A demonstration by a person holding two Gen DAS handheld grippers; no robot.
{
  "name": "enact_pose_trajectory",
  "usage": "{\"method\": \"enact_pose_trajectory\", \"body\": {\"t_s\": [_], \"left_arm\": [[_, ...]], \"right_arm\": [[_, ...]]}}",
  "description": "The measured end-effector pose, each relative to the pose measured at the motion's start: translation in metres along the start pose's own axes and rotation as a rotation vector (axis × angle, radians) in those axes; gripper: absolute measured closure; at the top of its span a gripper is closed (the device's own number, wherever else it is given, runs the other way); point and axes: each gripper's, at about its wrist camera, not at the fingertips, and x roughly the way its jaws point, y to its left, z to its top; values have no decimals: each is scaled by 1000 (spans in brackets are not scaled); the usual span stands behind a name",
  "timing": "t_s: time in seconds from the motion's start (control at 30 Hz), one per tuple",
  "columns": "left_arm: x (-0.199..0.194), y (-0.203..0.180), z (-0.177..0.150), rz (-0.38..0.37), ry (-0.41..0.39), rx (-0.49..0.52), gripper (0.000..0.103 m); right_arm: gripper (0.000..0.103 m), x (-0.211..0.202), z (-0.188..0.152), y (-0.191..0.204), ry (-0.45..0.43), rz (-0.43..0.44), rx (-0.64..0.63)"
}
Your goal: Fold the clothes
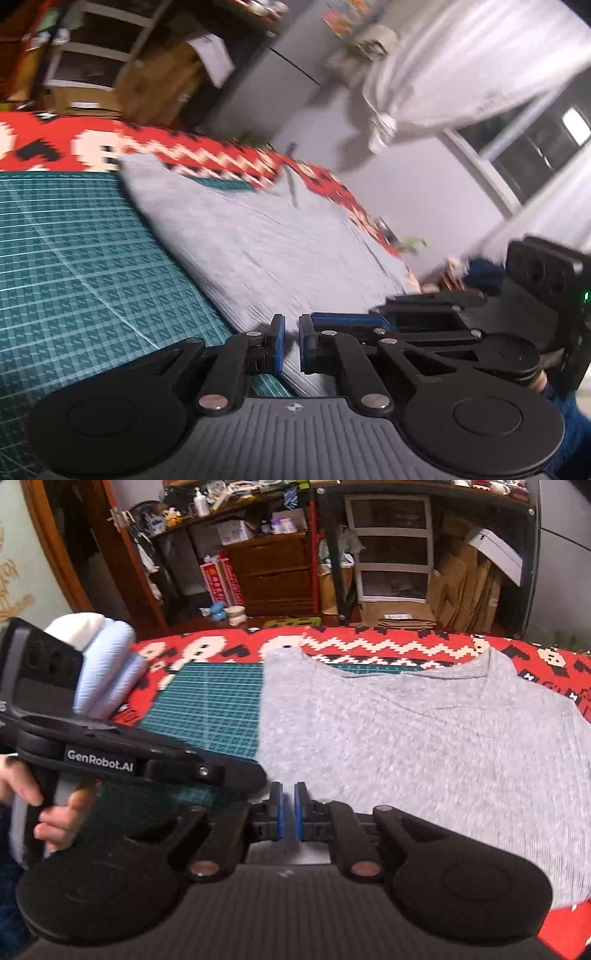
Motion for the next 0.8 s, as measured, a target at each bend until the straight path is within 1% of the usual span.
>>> {"method": "enact_pose_trajectory", "body": {"t_s": [0.1,0.23,0.37,0.53,0.57,0.67,0.73,0.8], "left_arm": [[9,-7,-5,1,57,42,97],[11,-14,-10,-27,89,85,97],[14,-23,-15,-33,118,149,97],[17,-28,-17,-44,124,170,97],[17,-28,-16,-47,122,170,95],[17,-28,-14,-49,110,164,90],[18,-28,-13,-50,106,162,90],[20,-29,-12,-52,106,164,90]], "right_arm": [[96,-8,-11,0,6,0,-8],[96,-18,-25,0,13,1,-19],[96,-29,-40,0,21,1,-30],[95,-35,-45,-1,10,14,-12],[95,-38,-45,-1,3,14,-10],[95,-42,-41,-5,-40,0,6],[95,-41,-38,-7,-67,-13,19],[95,-38,-39,-6,-67,-29,14]]}}
